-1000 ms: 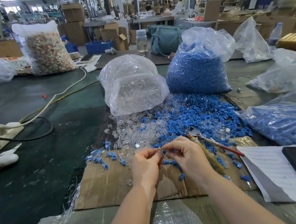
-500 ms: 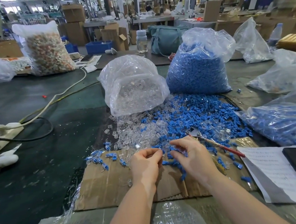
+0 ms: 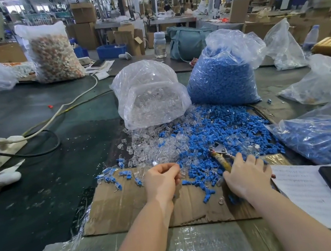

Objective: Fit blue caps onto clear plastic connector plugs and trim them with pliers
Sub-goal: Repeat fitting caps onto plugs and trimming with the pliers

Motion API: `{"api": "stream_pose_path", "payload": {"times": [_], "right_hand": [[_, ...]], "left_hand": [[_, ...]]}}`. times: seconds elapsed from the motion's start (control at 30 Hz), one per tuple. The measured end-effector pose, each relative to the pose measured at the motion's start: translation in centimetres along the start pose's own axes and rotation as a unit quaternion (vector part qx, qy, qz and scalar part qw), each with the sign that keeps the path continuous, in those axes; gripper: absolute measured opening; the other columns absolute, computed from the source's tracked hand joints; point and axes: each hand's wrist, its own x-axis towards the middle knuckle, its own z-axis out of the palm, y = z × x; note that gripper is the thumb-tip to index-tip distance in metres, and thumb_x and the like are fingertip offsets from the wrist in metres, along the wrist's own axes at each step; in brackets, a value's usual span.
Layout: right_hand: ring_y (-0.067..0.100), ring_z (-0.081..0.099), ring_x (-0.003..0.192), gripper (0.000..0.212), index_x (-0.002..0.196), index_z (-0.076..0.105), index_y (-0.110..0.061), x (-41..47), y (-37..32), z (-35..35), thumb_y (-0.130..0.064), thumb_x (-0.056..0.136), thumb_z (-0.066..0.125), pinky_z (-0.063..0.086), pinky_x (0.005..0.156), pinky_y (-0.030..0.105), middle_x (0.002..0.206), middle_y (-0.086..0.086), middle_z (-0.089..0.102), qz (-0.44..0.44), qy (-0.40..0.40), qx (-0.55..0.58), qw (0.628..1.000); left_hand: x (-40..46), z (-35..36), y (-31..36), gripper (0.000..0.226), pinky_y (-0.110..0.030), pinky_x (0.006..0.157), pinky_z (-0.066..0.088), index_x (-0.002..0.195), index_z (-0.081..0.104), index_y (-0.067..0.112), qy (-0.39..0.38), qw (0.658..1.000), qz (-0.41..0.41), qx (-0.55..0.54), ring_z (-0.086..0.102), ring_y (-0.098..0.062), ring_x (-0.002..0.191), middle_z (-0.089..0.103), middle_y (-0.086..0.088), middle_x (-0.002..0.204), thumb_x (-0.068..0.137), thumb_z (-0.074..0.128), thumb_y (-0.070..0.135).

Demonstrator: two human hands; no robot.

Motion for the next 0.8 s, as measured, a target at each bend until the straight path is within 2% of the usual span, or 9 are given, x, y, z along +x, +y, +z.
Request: {"api": "stream_pose_path", "payload": {"times": [0.1, 0.23, 0.33, 0.4, 0.47, 0.53, 0.63, 0.7, 0.8], "right_hand": [[0.031, 0.036, 0.122, 0.044, 0.122, 0.041, -0.013, -0.6, -0.4, -0.8, -0.044, 0.091, 0.040, 0.031, 0.100, 0.045, 0.133, 0.014, 0.040, -0.022, 0.038, -0.006, 0.999], [0.026, 0.043, 0.102, 0.033, 0.114, 0.042, -0.013, -1.5, -1.3, -2.3, -0.040, 0.095, 0.036, 0.038, 0.084, 0.036, 0.117, 0.011, 0.046, -0.098, 0.053, 0.034, 0.993], [0.019, 0.044, 0.074, 0.021, 0.089, 0.047, -0.014, -2.3, -2.8, -3.6, -0.032, 0.097, 0.037, 0.035, 0.064, 0.031, 0.087, 0.005, 0.051, -0.170, -0.046, 0.205, 0.963], [0.021, 0.043, 0.063, 0.025, 0.074, 0.044, -0.013, -3.0, -3.7, -4.6, -0.024, 0.095, 0.041, 0.034, 0.059, 0.030, 0.071, 0.005, 0.047, -0.151, -0.164, 0.359, 0.906], [0.022, 0.049, 0.064, 0.023, 0.074, 0.047, -0.012, -3.6, -4.2, -5.2, -0.021, 0.095, 0.041, 0.043, 0.057, 0.031, 0.072, 0.008, 0.050, -0.113, -0.246, 0.444, 0.854], [0.022, 0.057, 0.066, 0.018, 0.084, 0.050, -0.012, -3.9, -4.3, -5.3, -0.023, 0.095, 0.043, 0.052, 0.057, 0.031, 0.079, 0.010, 0.055, -0.084, -0.298, 0.490, 0.815], [0.025, 0.060, 0.074, 0.010, 0.096, 0.053, -0.007, -3.6, -4.1, -5.1, -0.016, 0.092, 0.050, 0.053, 0.073, 0.045, 0.085, 0.013, 0.056, -0.094, -0.347, 0.526, 0.771], [0.026, 0.058, 0.077, 0.014, 0.098, 0.051, -0.005, -3.5, -4.0, -4.9, 0.000, 0.084, 0.053, 0.052, 0.076, 0.047, 0.088, 0.014, 0.054, -0.115, -0.365, 0.516, 0.767], [0.027, 0.054, 0.086, 0.034, 0.107, 0.052, -0.005, -3.4, -3.8, -4.7, 0.009, 0.076, 0.049, 0.050, 0.072, 0.042, 0.090, 0.012, 0.052, -0.129, -0.370, 0.471, 0.790]], "left_hand": [[0.3, -0.1, 0.2, 0.004, -0.014, 0.049, 0.048, 0.083, 0.066, 0.004, 0.003, 1.000, 0.001, -0.006, 0.055, -0.008, 0.054, 0.062, -0.003, 0.063, 0.084, 0.064, 0.001], [0.9, -0.3, 0.7, 0.002, -0.017, 0.049, 0.047, 0.083, 0.066, 0.005, 0.001, 1.000, -0.012, -0.025, 0.056, -0.010, 0.055, 0.062, -0.004, 0.065, 0.083, 0.065, 0.003], [1.6, -0.2, 1.2, 0.002, -0.018, 0.049, 0.048, 0.082, 0.066, 0.004, 0.011, 0.999, -0.020, -0.048, 0.056, -0.010, 0.053, 0.062, -0.003, 0.062, 0.082, 0.066, 0.002], [2.1, 0.0, 1.6, 0.003, -0.018, 0.050, 0.048, 0.082, 0.065, 0.004, 0.017, 0.998, -0.017, -0.065, 0.056, -0.009, 0.051, 0.062, -0.003, 0.060, 0.082, 0.066, 0.001], [2.4, -0.1, 1.9, 0.007, -0.018, 0.049, 0.048, 0.078, 0.064, 0.005, 0.023, 0.997, -0.012, -0.075, 0.056, -0.009, 0.050, 0.062, -0.003, 0.058, 0.082, 0.065, -0.001], [2.6, -0.4, 2.1, 0.009, -0.017, 0.047, 0.049, 0.076, 0.064, 0.004, 0.033, 0.996, -0.010, -0.079, 0.056, -0.009, 0.049, 0.062, -0.003, 0.057, 0.082, 0.065, -0.002], [2.8, -0.8, 2.4, 0.006, -0.016, 0.047, 0.049, 0.079, 0.063, 0.003, 0.050, 0.995, -0.011, -0.088, 0.057, -0.011, 0.052, 0.061, -0.005, 0.061, 0.082, 0.065, -0.002], [2.8, -1.0, 2.5, 0.007, -0.017, 0.050, 0.051, 0.078, 0.063, 0.003, 0.054, 0.995, -0.011, -0.088, 0.057, -0.012, 0.056, 0.062, -0.006, 0.064, 0.082, 0.065, -0.002], [2.8, -1.2, 2.7, 0.005, -0.019, 0.056, 0.052, 0.080, 0.064, 0.004, 0.058, 0.995, -0.012, -0.081, 0.059, -0.012, 0.059, 0.063, -0.006, 0.067, 0.082, 0.065, -0.001]]}}
